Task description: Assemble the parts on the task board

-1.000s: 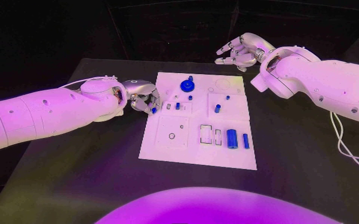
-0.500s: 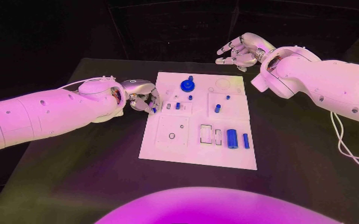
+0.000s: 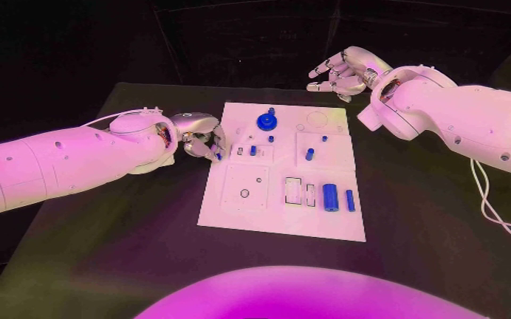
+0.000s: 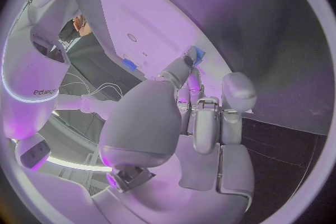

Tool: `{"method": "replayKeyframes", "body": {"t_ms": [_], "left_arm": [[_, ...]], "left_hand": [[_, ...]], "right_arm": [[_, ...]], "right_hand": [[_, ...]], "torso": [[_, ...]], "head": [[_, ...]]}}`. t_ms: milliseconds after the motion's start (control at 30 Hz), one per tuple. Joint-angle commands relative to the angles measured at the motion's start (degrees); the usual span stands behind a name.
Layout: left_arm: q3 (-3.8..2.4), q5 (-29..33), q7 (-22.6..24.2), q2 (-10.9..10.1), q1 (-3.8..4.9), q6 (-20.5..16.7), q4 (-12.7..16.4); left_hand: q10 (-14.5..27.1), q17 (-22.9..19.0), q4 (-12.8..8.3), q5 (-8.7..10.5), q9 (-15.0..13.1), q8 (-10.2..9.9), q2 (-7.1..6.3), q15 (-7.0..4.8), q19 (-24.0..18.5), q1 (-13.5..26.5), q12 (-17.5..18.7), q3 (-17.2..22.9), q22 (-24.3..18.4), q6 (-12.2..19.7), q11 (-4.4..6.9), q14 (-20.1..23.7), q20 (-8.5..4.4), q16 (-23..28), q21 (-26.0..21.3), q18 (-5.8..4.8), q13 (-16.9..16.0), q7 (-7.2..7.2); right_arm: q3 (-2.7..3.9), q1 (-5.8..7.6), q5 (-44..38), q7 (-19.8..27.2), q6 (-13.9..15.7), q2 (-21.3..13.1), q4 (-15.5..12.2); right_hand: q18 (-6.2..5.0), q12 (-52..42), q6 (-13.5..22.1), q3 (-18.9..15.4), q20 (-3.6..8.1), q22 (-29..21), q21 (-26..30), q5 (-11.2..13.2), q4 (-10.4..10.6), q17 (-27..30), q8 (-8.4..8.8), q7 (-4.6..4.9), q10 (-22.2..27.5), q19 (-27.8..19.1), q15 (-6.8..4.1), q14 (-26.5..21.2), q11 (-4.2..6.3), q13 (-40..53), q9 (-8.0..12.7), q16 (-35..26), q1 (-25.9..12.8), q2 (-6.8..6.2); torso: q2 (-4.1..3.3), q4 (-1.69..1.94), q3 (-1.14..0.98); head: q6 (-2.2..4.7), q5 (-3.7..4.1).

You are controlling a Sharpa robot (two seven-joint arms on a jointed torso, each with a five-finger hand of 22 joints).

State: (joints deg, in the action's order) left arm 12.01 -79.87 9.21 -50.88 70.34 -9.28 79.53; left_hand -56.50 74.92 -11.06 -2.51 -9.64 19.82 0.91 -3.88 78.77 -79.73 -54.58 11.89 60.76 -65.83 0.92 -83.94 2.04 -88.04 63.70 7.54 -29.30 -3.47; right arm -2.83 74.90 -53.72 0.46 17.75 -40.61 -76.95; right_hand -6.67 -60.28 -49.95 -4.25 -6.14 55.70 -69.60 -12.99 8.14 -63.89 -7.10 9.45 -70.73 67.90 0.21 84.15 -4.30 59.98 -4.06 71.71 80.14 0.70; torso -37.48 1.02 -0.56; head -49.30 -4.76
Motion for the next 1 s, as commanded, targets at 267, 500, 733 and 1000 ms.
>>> {"method": "replayKeyframes", "body": {"t_ms": [267,500,733,1000], "left_arm": [[-0.02,3.8,4.0,-0.3,0.07,-2.8,-0.6],[-0.01,5.6,6.0,-0.3,0.07,-4.6,-1.1],[-0.01,6.0,6.3,-0.3,0.07,-4.2,-1.5],[0.0,6.1,6.0,-0.4,0.07,-3.8,-1.8]], "left_hand": [[-0.2,11.1,-0.8,-0.17,-0.2,-0.1,-0.01,-0.4,-0.1,0.1,0.1,0.8,0.6,-0.3,-0.08,-4.3,-0.25,-0.1,0.6,-1.17,0.1,-0.38],[-0.3,11.1,-0.9,-0.16,-0.3,0.0,0.13,-0.43,-0.1,0.2,0.0,1.1,0.7,-0.5,-0.03,-4.3,-0.27,-0.1,0.7,-1.18,0.0,-0.36],[-0.2,11.0,-1.2,-0.16,-0.4,0.1,-0.06,-0.45,-0.2,0.3,0.0,1.3,0.8,-0.5,0.0,-4.3,-0.29,-0.1,0.8,-1.17,0.0,-0.32],[0.0,10.8,-1.5,-0.16,-0.4,0.0,-0.33,-0.43,-0.4,0.5,0.2,1.6,0.6,-0.3,-0.09,-4.2,-0.3,0.0,0.5,-1.11,0.1,-0.38]], "right_arm": [[0.04,0.1,0.1,0.4,-0.3,0.0,0.0],[0.04,0.1,0.1,0.4,-0.3,0.0,-0.1],[0.04,0.1,0.1,0.4,-0.3,0.0,-0.1],[0.04,0.11,0.1,0.4,-0.4,-0.1,-0.1]], "right_hand": [[-0.41,-0.3,0.3,-0.3,-0.04,0.1,0.2,-0.2,-0.1,0.1,-0.27,0.02,-0.1,0.3,-0.39,0.6,0.03,0.0,0.0,-0.2,0.1,0.69],[-0.41,-0.3,0.3,-0.3,-0.04,0.1,0.2,-0.2,-0.1,0.1,-0.27,0.02,-0.1,0.3,-0.39,0.6,0.03,0.0,0.0,-0.2,0.1,0.69],[-0.41,-0.3,0.3,-0.3,-0.04,0.1,0.2,-0.2,-0.1,0.1,-0.27,0.02,-0.1,0.3,-0.39,0.6,0.03,0.0,0.0,-0.2,0.1,0.69],[-0.41,-0.3,0.3,-0.3,-0.04,0.1,0.2,-0.2,-0.1,0.1,-0.27,0.02,-0.1,0.3,-0.39,0.6,0.03,0.0,0.0,-0.2,0.1,0.69]], "torso": [[-0.01,0.01,-0.02],[0.01,0.01,0.02],[0.01,0.04,0.01],[0.01,0.01,0.0]], "head": [[0.08,-0.11],[0.07,-0.07],[0.21,-0.12],[0.26,-0.16]]}}
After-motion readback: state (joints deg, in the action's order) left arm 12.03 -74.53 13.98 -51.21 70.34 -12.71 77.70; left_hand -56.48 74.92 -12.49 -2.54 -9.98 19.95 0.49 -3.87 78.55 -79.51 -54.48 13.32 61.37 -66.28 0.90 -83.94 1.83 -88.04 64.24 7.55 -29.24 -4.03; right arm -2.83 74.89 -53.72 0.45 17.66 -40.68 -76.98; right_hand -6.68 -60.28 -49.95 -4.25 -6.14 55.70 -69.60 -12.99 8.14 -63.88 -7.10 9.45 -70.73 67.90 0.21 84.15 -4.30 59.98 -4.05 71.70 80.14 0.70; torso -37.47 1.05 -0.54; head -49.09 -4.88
